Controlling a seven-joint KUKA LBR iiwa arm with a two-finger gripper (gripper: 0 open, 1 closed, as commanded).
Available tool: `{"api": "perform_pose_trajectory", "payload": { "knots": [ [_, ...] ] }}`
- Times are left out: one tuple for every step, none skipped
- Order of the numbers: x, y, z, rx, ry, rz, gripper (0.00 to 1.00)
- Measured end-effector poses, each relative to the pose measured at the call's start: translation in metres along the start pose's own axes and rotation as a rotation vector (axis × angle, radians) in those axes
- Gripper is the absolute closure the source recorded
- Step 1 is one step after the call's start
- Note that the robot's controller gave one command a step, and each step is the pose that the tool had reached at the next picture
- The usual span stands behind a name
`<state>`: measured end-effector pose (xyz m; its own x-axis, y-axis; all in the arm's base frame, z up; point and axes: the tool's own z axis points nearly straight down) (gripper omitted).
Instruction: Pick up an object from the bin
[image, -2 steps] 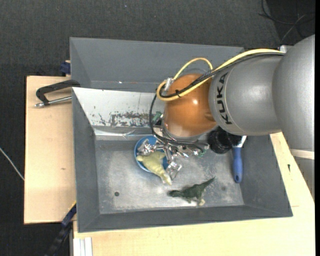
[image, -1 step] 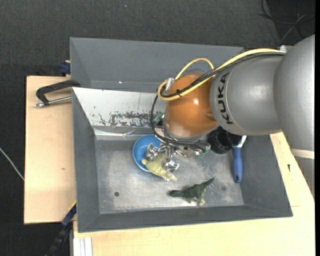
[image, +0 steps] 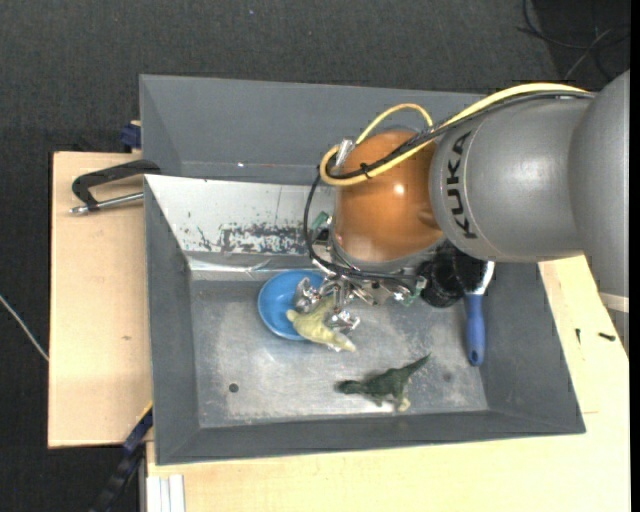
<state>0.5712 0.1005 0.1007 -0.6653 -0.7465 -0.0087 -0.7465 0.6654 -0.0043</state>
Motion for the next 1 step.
{"api": "perform_pose_trajectory", "payload": {
  "knots": [
    [-0.0034,-0.0007,-0.0489,0.001,-0.001,0.001,1.00]
  ]
}}
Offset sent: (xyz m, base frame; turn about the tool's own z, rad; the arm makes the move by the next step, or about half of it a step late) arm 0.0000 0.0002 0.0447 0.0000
